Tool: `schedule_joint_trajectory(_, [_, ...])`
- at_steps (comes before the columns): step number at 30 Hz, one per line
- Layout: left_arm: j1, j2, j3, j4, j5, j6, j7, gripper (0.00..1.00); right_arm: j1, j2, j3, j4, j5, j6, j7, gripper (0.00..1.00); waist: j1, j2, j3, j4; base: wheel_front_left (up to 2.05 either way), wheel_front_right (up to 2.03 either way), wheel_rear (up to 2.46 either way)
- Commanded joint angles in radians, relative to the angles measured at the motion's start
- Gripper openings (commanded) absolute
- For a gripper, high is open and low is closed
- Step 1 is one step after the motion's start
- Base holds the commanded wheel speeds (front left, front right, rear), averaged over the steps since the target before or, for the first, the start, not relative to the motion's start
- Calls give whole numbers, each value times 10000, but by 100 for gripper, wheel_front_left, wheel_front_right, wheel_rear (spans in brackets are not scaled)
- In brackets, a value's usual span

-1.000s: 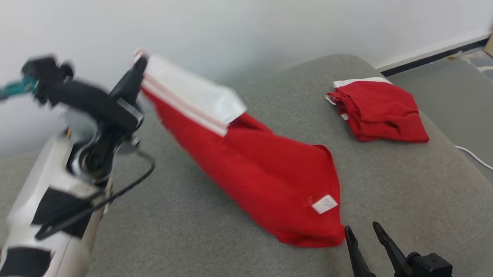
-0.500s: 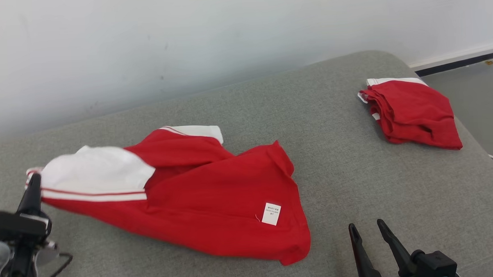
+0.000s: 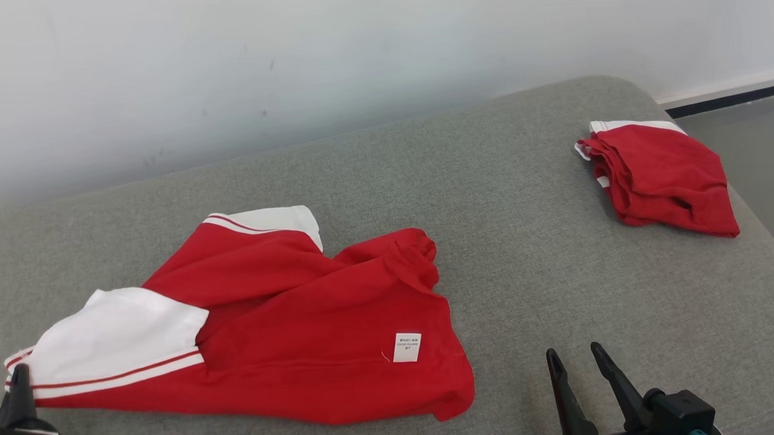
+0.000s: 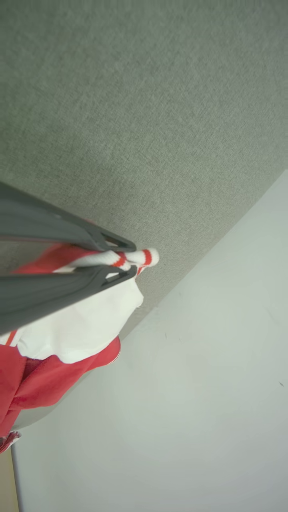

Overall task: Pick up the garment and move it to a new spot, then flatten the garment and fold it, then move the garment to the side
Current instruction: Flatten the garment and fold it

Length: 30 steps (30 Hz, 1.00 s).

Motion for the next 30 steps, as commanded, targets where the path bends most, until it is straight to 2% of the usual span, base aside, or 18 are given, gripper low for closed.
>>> schedule_joint_trajectory(1, [249, 104, 31, -17, 149, 31, -148, 0, 3, -69, 23, 48, 108, -12, -6, 100, 0, 0, -43, -9, 0, 0, 0])
schedule_joint_trajectory(3, [430, 175, -63, -13, 335, 72, -296, 0, 18, -71, 58, 84, 120, -12, -6, 100, 0, 0, -88, -24, 0, 0, 0])
schedule_joint_trajectory(5, [551, 216, -156, 1, 533, 94, -384, 18, 28, -79, 68, 120, 156, -12, -6, 100, 0, 0, -128, -23, 0, 0, 0])
schedule_joint_trajectory(6, [609, 217, -185, 13, 594, 150, -447, 31, 37, -75, 74, 133, 170, -12, -6, 100, 0, 0, -149, -19, 0, 0, 0])
schedule_joint_trajectory(8, [721, 222, -226, 32, 664, 195, -521, 47, 71, -76, 79, 163, 189, -12, -6, 100, 0, 0, -195, -8, 0, 0, 0])
schedule_joint_trajectory(9, [757, 225, -237, 32, 727, 242, -565, 67, 85, -78, 87, 173, 204, -12, -6, 100, 0, 0, -219, -3, 0, 0, 0])
schedule_joint_trajectory(10, [802, 234, -249, 29, 782, 283, -622, 98, 105, -80, 87, 184, 208, -12, -6, 100, 0, 0, -245, 7, 0, 0, 0])
schedule_joint_trajectory(11, [858, 242, -261, 31, 826, 338, -653, 100, 114, -84, 86, 198, 213, -12, -6, 100, 0, 0, -265, 15, 0, 0, 0])
schedule_joint_trajectory(17, [1229, 346, -410, -199, 1336, 587, -1003, 100, 118, -127, 117, 224, 257, -12, -6, 100, 0, 0, -384, 91, 0, 0, 0])
schedule_joint_trajectory(24, [1780, 246, -671, -1031, 2530, 827, -1501, 100, 196, -197, 121, 261, 379, -12, -6, 100, 0, 0, -511, 273, 0, 0, 0])
schedule_joint_trajectory(27, [2067, 131, -772, -1594, 3335, 1008, -1591, 100, 162, -191, 271, 413, 736, -12, -4, 100, 0, 0, -550, 449, 0, 0, 0])
schedule_joint_trajectory(30, [2429, -173, -849, -2366, 4616, 1258, -1639, 100, -142, -404, 792, 920, 1397, -12, -7, 100, 0, 0, -592, 789, 0, 0, 0])
